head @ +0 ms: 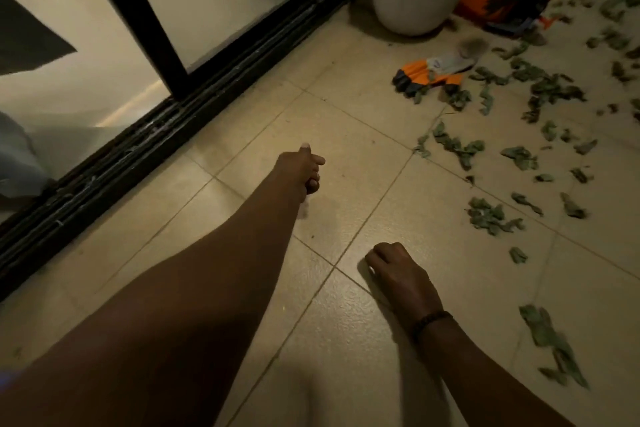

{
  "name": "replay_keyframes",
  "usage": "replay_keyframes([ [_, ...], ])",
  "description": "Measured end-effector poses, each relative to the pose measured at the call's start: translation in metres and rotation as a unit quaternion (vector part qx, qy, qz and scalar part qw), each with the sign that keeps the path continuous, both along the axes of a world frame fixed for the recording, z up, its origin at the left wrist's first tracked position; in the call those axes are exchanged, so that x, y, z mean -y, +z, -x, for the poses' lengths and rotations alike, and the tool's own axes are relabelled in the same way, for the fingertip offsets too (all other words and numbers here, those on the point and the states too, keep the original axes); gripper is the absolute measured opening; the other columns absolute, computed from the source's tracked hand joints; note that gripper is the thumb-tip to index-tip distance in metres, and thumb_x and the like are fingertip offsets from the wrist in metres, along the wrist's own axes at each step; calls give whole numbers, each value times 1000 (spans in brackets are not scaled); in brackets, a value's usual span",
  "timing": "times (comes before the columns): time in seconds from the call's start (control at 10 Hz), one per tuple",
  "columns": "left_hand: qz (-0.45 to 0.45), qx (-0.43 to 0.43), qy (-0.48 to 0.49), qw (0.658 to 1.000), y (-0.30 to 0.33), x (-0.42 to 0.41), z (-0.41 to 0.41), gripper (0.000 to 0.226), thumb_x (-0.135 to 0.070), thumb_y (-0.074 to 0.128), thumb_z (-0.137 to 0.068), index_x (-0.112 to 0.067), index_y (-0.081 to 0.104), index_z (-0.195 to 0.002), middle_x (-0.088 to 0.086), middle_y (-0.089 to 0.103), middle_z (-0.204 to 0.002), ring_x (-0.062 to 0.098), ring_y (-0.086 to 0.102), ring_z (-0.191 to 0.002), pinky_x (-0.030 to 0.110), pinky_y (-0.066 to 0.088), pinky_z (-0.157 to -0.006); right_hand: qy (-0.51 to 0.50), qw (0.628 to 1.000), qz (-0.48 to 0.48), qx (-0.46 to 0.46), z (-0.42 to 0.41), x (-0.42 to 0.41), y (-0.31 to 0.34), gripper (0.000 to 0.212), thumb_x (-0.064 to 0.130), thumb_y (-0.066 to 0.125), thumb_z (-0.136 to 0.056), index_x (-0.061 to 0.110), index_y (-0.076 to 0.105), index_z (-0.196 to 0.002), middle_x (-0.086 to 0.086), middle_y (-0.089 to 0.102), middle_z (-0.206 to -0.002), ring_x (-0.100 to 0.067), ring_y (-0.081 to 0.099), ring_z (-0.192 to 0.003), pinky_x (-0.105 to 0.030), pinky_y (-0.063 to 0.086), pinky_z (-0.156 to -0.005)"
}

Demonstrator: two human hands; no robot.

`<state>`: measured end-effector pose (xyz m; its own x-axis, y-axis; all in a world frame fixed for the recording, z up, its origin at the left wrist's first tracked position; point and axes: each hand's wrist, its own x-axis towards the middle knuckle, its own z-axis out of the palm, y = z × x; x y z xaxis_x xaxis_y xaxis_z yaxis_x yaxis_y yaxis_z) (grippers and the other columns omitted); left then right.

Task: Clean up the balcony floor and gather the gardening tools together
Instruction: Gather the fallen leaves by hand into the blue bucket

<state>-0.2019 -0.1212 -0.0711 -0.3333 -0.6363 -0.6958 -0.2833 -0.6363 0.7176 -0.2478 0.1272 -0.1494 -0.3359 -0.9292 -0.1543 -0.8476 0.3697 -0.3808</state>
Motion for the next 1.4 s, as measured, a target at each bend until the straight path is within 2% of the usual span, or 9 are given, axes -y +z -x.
replay_keyframes([
  [0.1,-1,-25,-78,997,-25,-23,32,51,-36,31,-109,-3,57,-80,4,34,-59,10,31,-40,14,28,-37,-99,993,59,-2,10,-3,-10,23,10,63,-88,21,60,-108,1,52,-106,-8,48,-93,-17,40,-68],
  [0.3,29,-3,-212,977,-37,-74,64,51,-36,34,-109,-4,56,-77,5,33,-59,11,31,-36,19,27,-44,-401,897,185,-34,32,-30,-2,25,-7,57,-85,5,67,-104,-14,62,-105,-31,53,-100,-31,40,-78],
  [0.4,53,11,-252,966,-34,-93,77,52,-36,33,-109,-4,55,-74,6,35,-60,15,33,-45,16,30,-40,-518,841,144,-64,32,-97,-6,28,13,63,-91,9,66,-119,-17,56,-130,-38,48,-118,-49,42,-99],
  [0.6,72,3,-294,953,-25,-126,109,55,-37,33,-109,-4,55,-72,5,37,-52,15,32,-45,17,28,-42,-712,702,-24,-1,-96,-199,-17,86,60,42,-92,6,15,-154,-16,9,-162,-34,12,-147,-53,16,-115],
  [0.7,71,-8,-316,946,-27,-146,116,54,-37,33,-109,-3,56,-73,3,38,-48,16,32,-46,21,27,-45,-669,739,-72,30,-158,-174,-32,102,76,14,-86,-1,18,-153,-24,8,-161,-39,10,-148,-57,17,-114],
  [1.1,85,-17,-310,947,-34,-170,101,50,-35,33,-109,-6,59,-77,5,41,-62,13,39,-51,19,34,-44,-611,787,-72,-53,56,-164,-42,87,69,22,-93,20,-16,-154,-17,-26,-159,-34,-20,-147,-56,-9,-116],
  [1.2,84,-22,-305,949,-41,-176,103,51,-36,33,-109,-6,60,-78,5,42,-63,13,40,-49,18,35,-42,-599,797,-75,-9,66,-168,-38,76,61,26,-97,28,-9,-156,-11,-17,-162,-35,-17,-148,-56,-10,-116],
  [1.3,96,-20,-312,945,-48,-186,102,51,-37,33,-109,-6,61,-79,6,44,-65,14,42,-52,23,36,-49,-466,884,18,-35,53,-167,-40,55,44,37,-102,35,22,-154,-1,7,-164,-28,-2,-150,-49,-6,-118],
  [1.4,98,-6,-316,944,-52,-198,96,52,-37,33,-108,-5,61,-77,6,44,-65,15,43,-52,25,36,-49,-460,878,133,7,16,-168,-31,44,26,54,-100,24,49,-143,6,37,-153,-10,33,-142,-37,28,-118],
])
